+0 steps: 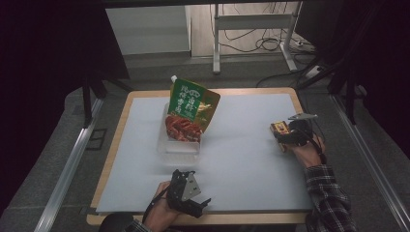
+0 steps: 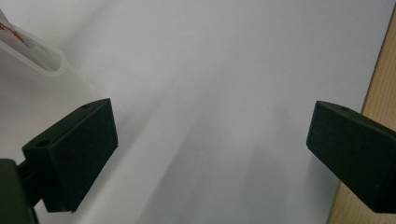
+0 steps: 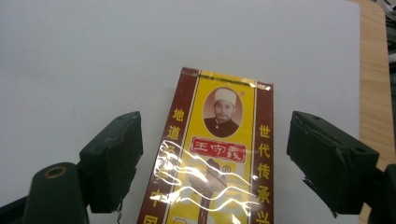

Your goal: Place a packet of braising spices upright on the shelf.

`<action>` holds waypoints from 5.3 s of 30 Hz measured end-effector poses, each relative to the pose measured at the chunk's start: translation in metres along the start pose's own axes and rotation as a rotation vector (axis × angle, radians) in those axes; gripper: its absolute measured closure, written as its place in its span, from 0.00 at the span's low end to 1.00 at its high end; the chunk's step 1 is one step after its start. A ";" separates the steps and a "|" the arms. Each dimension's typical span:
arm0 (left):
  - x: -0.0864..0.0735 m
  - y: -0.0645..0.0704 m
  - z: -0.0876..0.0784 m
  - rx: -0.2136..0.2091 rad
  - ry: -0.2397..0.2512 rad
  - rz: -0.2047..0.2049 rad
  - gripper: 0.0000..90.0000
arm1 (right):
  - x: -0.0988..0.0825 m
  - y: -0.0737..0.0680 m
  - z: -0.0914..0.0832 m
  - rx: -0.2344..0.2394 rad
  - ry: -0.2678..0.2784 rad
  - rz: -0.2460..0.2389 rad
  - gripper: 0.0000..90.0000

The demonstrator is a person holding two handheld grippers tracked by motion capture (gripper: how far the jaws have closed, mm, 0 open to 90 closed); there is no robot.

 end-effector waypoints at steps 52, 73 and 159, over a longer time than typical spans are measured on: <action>0.002 0.000 -0.002 0.006 0.012 0.010 0.02 | 0.022 -0.143 -0.025 0.366 0.008 -0.294 0.35; 0.003 0.000 -0.003 0.010 0.017 0.012 0.02 | 0.026 -0.142 -0.025 0.371 0.000 -0.287 0.29; -0.005 -0.015 -0.030 -0.044 0.095 -0.189 0.02 | 0.099 -0.153 -0.054 0.428 0.221 -0.243 0.36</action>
Point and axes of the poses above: each handheld gripper's, and its own axes: z roughly forward along the jaws, x roughly out of its top, y roughly to its right, the point moved 8 cm from there along z, roughly forward along the jaws, and after that the axes turned 14 degrees about -z, right-handed, at the moved point
